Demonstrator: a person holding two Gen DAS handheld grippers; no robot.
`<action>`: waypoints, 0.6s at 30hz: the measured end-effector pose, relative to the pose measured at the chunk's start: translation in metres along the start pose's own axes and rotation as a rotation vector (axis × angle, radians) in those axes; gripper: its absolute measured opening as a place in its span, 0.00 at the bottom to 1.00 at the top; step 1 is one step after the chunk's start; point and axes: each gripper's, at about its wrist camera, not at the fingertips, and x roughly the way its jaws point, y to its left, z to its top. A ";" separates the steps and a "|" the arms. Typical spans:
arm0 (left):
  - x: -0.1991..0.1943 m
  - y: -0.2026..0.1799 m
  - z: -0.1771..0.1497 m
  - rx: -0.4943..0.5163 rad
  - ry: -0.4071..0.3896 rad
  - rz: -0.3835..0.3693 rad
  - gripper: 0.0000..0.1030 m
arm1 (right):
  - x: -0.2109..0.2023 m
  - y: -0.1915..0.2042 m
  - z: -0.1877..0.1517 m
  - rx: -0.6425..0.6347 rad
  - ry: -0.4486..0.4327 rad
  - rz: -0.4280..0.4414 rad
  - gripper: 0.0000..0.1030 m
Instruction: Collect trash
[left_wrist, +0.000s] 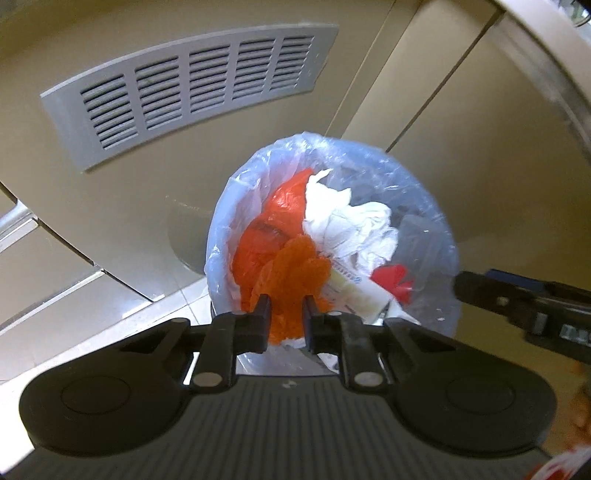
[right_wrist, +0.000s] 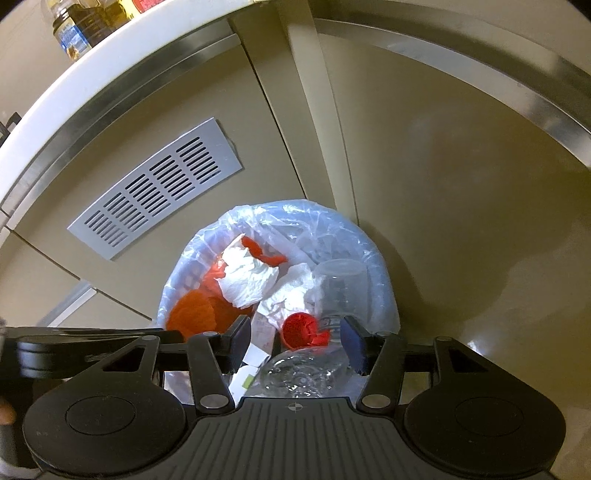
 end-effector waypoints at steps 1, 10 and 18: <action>0.004 -0.001 0.000 0.001 0.004 0.007 0.15 | 0.000 -0.001 0.000 0.001 -0.001 0.000 0.53; 0.031 -0.008 0.006 0.016 0.031 0.061 0.15 | -0.007 -0.005 0.000 -0.001 -0.007 -0.004 0.53; 0.006 -0.014 0.000 0.027 0.009 0.077 0.16 | -0.028 -0.005 0.001 -0.026 -0.035 0.008 0.53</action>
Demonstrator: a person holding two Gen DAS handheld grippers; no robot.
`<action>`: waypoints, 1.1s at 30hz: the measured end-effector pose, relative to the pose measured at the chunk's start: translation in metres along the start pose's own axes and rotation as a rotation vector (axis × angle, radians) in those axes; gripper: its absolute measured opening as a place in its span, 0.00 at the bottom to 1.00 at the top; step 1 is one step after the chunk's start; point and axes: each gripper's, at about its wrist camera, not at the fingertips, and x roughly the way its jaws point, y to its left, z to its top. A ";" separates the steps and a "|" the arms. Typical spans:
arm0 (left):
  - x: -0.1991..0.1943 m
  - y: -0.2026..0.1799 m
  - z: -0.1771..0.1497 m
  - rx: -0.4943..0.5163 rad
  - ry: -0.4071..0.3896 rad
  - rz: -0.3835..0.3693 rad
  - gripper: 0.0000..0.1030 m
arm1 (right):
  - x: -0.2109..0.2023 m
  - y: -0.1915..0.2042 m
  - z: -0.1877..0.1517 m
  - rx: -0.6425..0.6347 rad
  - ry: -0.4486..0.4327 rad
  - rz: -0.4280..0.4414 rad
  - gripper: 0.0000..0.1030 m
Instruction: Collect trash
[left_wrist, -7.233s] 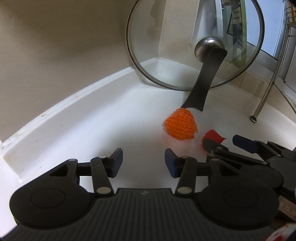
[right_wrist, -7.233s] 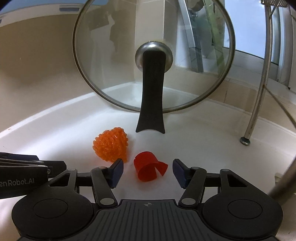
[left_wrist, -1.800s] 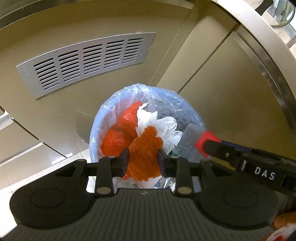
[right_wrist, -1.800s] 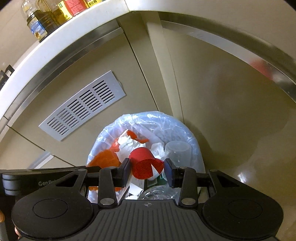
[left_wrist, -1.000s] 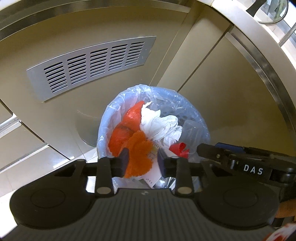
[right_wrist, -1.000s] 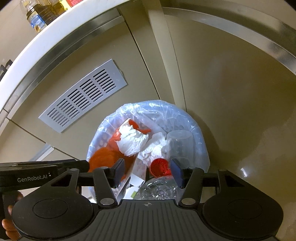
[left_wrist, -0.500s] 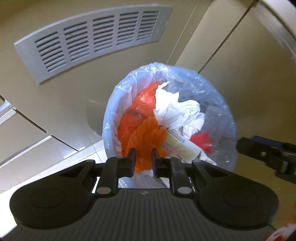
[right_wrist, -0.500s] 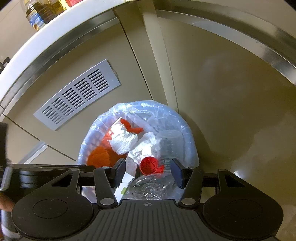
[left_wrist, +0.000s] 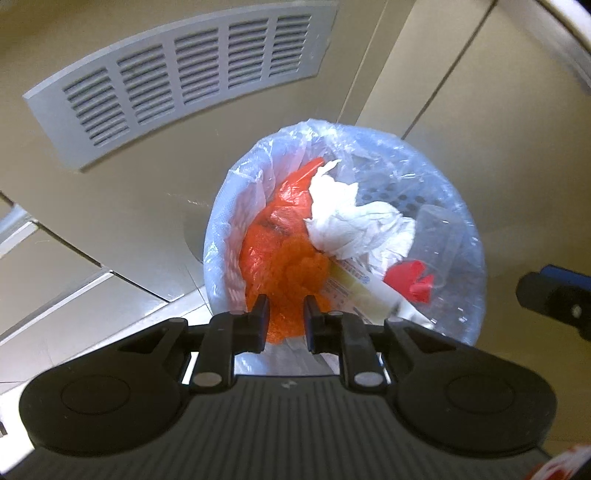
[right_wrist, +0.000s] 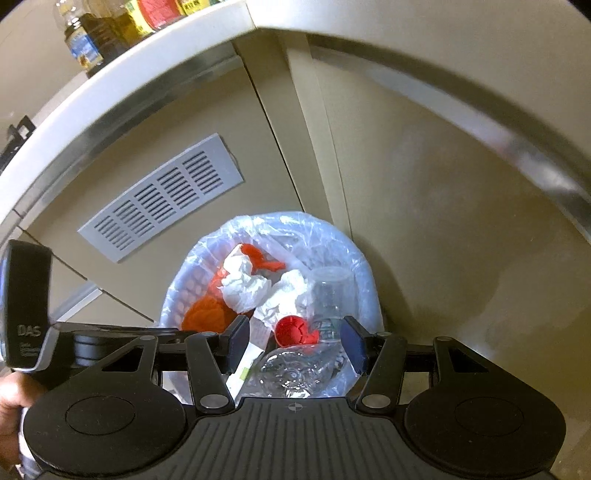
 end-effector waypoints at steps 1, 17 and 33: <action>-0.008 -0.002 -0.002 0.002 -0.007 0.002 0.17 | -0.003 0.000 0.000 -0.001 -0.002 0.004 0.53; -0.204 -0.019 -0.043 0.047 -0.218 0.060 0.39 | -0.101 0.026 -0.006 0.013 -0.032 0.048 0.66; -0.325 0.024 -0.082 0.262 -0.296 -0.054 0.47 | -0.212 0.130 -0.061 0.135 -0.184 -0.083 0.68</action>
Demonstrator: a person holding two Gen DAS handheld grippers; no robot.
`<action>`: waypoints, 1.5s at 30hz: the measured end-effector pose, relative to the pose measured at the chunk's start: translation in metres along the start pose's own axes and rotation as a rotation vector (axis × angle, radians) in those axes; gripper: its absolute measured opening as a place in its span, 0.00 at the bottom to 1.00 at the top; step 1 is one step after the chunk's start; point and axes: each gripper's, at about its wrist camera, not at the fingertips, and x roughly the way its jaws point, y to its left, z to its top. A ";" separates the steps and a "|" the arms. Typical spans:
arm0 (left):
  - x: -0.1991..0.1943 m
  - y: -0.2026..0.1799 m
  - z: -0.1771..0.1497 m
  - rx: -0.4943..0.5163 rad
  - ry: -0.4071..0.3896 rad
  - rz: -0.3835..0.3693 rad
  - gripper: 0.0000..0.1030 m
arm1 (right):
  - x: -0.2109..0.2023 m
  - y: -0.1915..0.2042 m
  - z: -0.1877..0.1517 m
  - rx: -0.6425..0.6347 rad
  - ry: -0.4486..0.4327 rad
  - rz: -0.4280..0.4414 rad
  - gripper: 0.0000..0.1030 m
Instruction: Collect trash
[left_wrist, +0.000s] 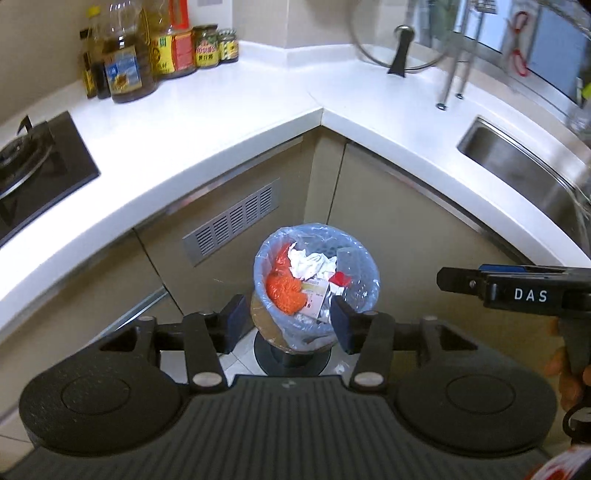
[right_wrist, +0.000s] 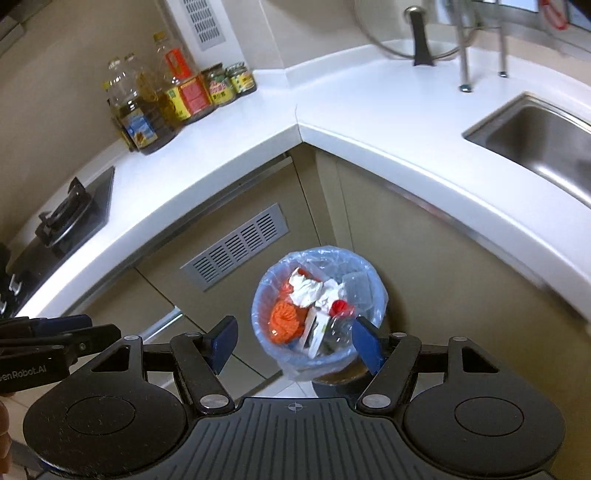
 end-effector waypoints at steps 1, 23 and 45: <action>-0.007 0.004 -0.003 0.013 -0.005 -0.011 0.47 | -0.008 0.009 -0.006 0.010 -0.010 -0.009 0.69; -0.099 0.056 -0.072 0.172 -0.048 -0.173 0.50 | -0.099 0.131 -0.107 0.069 -0.100 -0.119 0.76; -0.106 0.048 -0.071 0.196 -0.066 -0.179 0.52 | -0.110 0.128 -0.111 0.074 -0.115 -0.115 0.76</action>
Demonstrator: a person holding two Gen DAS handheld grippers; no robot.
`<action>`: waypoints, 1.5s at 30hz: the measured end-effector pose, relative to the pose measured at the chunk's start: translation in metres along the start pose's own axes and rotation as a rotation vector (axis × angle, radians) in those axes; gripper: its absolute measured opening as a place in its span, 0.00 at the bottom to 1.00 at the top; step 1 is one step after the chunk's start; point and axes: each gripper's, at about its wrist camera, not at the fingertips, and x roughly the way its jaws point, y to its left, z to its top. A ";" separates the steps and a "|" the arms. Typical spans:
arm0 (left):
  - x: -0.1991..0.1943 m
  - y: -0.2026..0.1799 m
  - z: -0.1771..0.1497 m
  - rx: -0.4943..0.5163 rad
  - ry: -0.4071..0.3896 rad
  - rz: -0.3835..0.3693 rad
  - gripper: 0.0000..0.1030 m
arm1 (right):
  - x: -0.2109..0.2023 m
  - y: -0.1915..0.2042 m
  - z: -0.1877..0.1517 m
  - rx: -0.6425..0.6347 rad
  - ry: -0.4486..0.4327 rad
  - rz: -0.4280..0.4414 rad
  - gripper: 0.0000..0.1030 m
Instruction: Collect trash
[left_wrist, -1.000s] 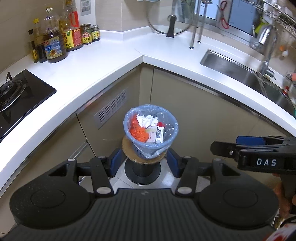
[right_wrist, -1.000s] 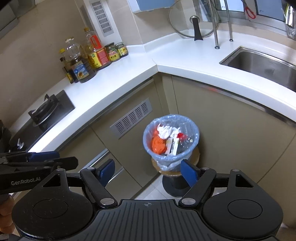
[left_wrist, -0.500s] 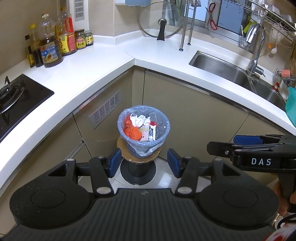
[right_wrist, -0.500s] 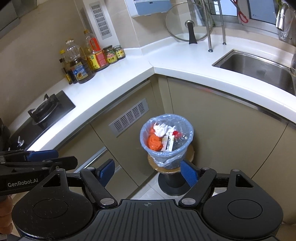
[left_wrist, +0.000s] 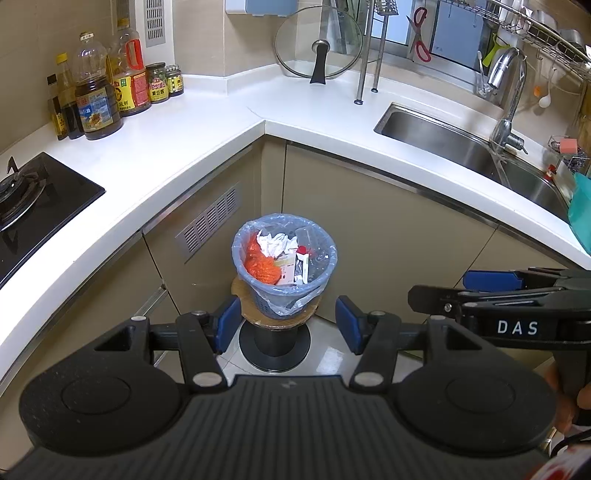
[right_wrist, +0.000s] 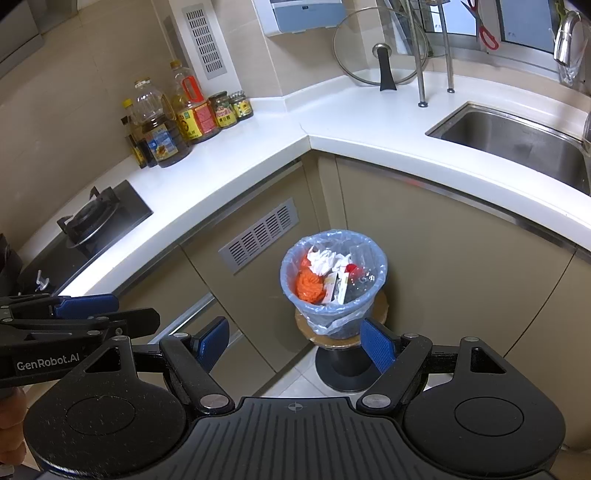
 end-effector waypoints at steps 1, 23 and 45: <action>0.000 0.000 0.000 0.000 0.000 0.000 0.52 | 0.000 0.000 0.000 0.001 0.000 0.001 0.76; 0.001 -0.002 0.001 -0.001 -0.001 -0.002 0.52 | -0.001 -0.003 0.001 0.001 -0.001 -0.001 0.76; 0.001 -0.005 0.002 0.000 -0.006 -0.006 0.52 | -0.002 -0.004 0.003 0.001 -0.002 -0.002 0.76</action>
